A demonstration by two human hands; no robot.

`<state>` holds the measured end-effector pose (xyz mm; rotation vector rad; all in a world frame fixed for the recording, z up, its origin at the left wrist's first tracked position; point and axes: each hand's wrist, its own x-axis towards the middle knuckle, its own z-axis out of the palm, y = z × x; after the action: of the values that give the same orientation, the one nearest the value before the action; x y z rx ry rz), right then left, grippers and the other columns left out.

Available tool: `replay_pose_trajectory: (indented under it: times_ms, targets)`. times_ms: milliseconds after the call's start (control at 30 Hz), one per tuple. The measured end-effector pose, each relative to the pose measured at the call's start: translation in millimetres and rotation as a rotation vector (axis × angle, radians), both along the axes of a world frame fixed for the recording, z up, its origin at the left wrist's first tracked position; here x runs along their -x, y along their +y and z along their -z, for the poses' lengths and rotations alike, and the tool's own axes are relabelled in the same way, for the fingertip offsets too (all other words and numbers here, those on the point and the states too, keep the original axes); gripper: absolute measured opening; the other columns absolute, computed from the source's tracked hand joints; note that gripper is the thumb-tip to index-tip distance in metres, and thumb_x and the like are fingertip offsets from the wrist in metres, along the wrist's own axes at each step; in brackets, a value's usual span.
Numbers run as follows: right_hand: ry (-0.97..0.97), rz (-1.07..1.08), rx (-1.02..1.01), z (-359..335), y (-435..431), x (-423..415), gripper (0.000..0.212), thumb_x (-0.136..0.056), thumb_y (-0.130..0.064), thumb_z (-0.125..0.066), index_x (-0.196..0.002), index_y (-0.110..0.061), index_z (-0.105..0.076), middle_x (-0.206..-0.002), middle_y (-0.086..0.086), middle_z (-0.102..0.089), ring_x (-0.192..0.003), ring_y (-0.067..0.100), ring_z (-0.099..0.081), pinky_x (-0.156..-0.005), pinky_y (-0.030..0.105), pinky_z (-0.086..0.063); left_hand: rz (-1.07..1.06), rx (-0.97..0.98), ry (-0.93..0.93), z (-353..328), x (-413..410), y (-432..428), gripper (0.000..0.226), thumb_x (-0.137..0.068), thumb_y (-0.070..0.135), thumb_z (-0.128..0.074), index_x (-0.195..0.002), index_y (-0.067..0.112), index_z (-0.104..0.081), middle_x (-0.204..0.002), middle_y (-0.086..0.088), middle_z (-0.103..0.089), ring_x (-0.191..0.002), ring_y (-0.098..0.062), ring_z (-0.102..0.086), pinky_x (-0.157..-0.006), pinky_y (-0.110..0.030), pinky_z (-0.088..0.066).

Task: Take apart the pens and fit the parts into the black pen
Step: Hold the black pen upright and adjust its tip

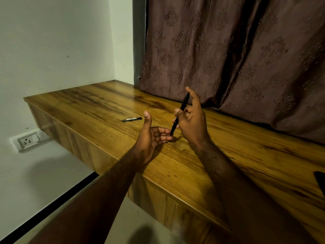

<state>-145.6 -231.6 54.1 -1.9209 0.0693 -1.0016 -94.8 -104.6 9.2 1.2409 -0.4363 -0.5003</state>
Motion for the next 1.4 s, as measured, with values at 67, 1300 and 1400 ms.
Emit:
replay_pose_trajectory:
  times_ms: [67,1300,1400]
  targets:
    - [-0.002,-0.003,0.001,-0.1,0.9,-0.3,0.068,-0.094,-0.009,-0.058,-0.146,-0.041,-0.028,-0.084,0.014,-0.067,-0.072,0.028,-0.068,-0.061,0.049,-0.059,0.006,0.003,-0.003,0.3,0.2,0.3,0.099,-0.084,0.075,-0.007,-0.096,-0.003,-0.067,-0.093,-0.020,-0.072,-0.088,-0.028,-0.070,-0.086,-0.037,-0.047]
    - [-0.023,-0.029,-0.071,-0.4,-1.5,-0.1,0.064,-0.093,-0.007,-0.059,-0.142,-0.041,-0.035,-0.091,0.016,-0.068,-0.067,0.024,-0.068,-0.053,0.039,-0.058,-0.004,0.000,-0.001,0.4,-0.3,-0.4,0.103,-0.079,0.078,-0.011,-0.101,-0.006,-0.066,-0.099,-0.024,-0.070,-0.089,-0.029,-0.069,-0.087,-0.038,-0.048]
    - [-0.034,-0.048,-0.071,-0.3,-0.2,0.7,0.065,-0.093,-0.006,-0.059,-0.145,-0.036,-0.033,-0.093,0.013,-0.068,-0.067,0.019,-0.068,-0.053,0.027,-0.055,-0.003,-0.003,0.000,-0.4,0.0,-0.5,0.100,-0.084,0.075,-0.007,-0.097,-0.004,-0.066,-0.096,-0.023,-0.070,-0.091,-0.030,-0.068,-0.094,-0.041,-0.046]
